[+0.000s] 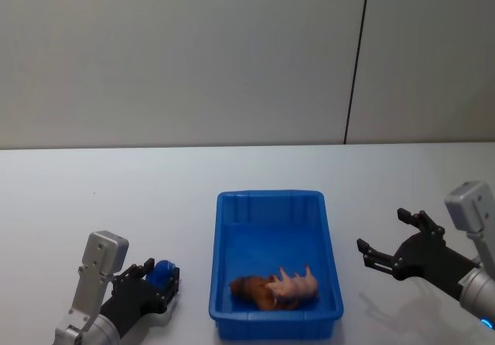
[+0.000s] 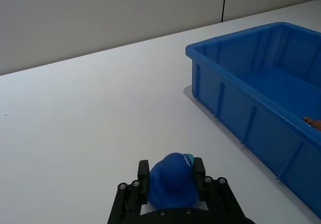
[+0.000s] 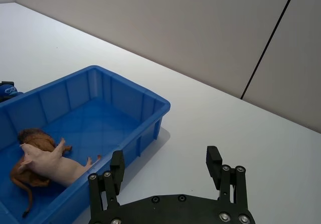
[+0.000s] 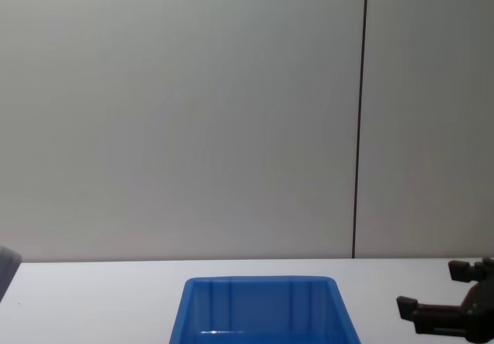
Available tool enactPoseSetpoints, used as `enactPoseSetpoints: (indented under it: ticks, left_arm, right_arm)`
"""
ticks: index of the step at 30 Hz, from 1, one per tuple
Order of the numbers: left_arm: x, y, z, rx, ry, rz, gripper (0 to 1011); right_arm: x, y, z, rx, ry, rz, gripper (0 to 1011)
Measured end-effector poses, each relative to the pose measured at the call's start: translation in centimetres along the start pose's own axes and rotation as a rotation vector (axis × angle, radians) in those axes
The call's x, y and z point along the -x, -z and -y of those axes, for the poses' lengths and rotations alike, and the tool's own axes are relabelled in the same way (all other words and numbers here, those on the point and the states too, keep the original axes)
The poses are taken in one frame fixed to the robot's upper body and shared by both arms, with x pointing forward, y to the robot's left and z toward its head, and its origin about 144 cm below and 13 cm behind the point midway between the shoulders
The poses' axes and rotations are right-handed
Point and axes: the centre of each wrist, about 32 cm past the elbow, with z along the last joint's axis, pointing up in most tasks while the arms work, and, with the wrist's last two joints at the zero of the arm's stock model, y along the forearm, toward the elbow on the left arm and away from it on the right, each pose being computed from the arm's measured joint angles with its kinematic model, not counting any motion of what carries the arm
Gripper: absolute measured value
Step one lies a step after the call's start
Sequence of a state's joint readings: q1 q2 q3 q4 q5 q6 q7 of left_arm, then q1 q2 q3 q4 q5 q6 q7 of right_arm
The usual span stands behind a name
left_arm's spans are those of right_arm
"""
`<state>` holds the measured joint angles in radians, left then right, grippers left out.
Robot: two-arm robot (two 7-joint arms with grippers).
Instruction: Pick up the two dolls from the table and place them into the box.
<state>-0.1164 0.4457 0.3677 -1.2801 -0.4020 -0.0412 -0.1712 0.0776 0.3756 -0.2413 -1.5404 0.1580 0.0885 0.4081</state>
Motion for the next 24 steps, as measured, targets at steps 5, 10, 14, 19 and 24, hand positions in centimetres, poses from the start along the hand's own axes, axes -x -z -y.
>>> enactPoseSetpoints:
  ticks: [5,10,14,19,24]
  left_arm:
    - [0.0,-0.4,0.0,0.012,0.006,0.015,504]
    - [0.1,-1.4,0.1,0.039,0.013,0.039,371]
    - [0.1,-2.7,0.3,0.071,0.022,0.067,320]
    - [0.3,-4.8,0.8,0.118,0.041,0.113,288]
    - [0.5,-6.5,1.3,0.155,0.061,0.149,257]
  right_arm:
    - [0.0,0.0,0.0,0.0,0.0,0.0,1001]
    - [0.0,0.0,0.0,0.0,0.0,0.0,1001]
    - [0.0,0.0,0.0,0.0,0.0,0.0,1001]
    - [0.0,0.0,0.0,0.0,0.0,0.0,1001]
    - [0.0,0.0,0.0,0.0,0.0,0.0,1001]
